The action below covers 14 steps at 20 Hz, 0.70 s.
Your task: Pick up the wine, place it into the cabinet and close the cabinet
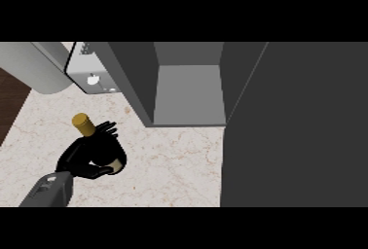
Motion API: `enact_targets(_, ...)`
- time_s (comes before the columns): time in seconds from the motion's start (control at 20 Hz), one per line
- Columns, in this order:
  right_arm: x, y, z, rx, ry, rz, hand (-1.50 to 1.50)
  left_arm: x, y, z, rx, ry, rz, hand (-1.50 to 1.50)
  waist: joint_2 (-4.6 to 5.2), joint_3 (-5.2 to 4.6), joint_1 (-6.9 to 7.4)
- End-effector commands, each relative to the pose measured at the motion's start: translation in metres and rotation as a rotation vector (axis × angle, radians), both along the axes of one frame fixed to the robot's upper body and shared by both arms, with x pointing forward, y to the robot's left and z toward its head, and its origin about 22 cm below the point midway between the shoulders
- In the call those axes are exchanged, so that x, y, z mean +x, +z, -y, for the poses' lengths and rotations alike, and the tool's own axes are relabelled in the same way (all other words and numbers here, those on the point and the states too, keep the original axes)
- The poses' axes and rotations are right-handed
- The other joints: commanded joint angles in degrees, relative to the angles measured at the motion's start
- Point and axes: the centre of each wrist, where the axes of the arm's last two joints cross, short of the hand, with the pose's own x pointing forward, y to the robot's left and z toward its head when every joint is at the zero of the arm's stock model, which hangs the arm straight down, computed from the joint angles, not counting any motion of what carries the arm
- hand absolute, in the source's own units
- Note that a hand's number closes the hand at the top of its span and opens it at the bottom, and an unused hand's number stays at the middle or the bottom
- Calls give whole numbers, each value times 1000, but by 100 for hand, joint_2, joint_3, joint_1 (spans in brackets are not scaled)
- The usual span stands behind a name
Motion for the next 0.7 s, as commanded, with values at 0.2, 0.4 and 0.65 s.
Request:
enact_targets(0.2,-8,8,4,10,0,2,-150,-5,-10,9,-119,-64,31,150,6,-7,-25)
enact_targets(0.4,-5,6,-13,8,-9,9,-150,-3,-5,4,-105,-104,23,150,-6,-5,17)
enact_targets(0.65,4,0,5,-11,0,-12,-150,-13,-9,-3,-103,-104,58,150,8,-7,-9)
